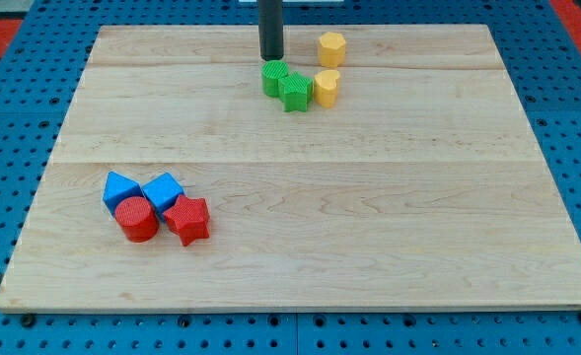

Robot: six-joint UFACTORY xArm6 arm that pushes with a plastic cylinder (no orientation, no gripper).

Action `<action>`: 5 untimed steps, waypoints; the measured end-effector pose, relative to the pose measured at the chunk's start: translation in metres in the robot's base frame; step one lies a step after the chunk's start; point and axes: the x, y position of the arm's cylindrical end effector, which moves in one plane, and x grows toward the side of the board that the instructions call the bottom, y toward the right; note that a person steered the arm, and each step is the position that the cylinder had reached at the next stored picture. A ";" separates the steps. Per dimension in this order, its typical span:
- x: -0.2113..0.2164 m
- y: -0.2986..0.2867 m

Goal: Adjust the yellow heart to the right of the green star

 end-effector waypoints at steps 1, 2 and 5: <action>0.036 0.044; 0.074 0.094; 0.141 0.122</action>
